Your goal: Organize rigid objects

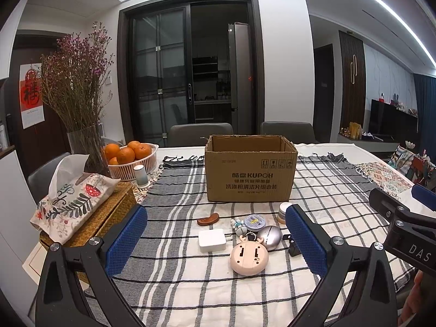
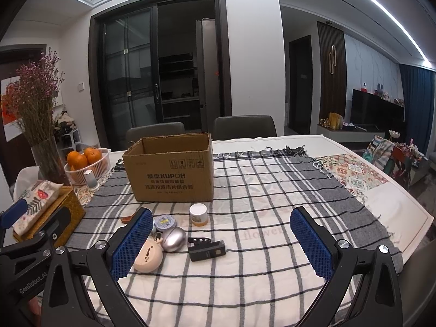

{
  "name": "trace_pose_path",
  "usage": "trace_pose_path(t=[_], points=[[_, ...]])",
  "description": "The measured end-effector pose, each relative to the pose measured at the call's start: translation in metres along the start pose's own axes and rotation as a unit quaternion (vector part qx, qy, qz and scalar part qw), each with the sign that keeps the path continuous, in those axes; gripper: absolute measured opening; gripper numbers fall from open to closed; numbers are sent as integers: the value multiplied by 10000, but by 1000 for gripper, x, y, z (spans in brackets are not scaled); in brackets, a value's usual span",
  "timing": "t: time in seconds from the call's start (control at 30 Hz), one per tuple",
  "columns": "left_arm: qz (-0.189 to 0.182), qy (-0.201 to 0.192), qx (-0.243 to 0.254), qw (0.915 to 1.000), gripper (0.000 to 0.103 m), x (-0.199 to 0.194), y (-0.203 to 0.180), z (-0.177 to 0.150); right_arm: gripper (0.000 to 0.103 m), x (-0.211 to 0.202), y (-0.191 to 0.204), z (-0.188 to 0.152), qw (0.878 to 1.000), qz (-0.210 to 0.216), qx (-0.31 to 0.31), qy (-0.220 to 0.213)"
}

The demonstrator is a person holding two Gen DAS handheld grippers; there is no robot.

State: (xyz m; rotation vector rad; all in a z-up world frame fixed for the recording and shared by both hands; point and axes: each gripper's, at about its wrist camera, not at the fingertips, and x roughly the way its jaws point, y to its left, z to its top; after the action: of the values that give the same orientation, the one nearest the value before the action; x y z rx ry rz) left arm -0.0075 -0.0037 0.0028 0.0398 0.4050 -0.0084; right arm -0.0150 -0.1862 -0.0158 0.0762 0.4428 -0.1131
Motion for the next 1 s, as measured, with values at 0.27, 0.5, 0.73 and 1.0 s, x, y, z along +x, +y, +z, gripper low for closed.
trace_pose_path(t=[0.27, 0.5, 0.73, 1.0], points=[[-31, 27, -6, 10000, 103, 0, 0, 1, 102, 0, 0, 0, 10000, -6, -7, -4], [-29, 26, -2, 10000, 103, 0, -1, 0, 103, -1, 0, 0, 10000, -2, -1, 1], [-30, 31, -4, 10000, 103, 0, 0, 0, 102, -1, 0, 0, 10000, 4, 1, 5], [-47, 43, -4, 10000, 103, -1, 0, 0, 103, -1, 1, 0, 10000, 7, 1, 10]])
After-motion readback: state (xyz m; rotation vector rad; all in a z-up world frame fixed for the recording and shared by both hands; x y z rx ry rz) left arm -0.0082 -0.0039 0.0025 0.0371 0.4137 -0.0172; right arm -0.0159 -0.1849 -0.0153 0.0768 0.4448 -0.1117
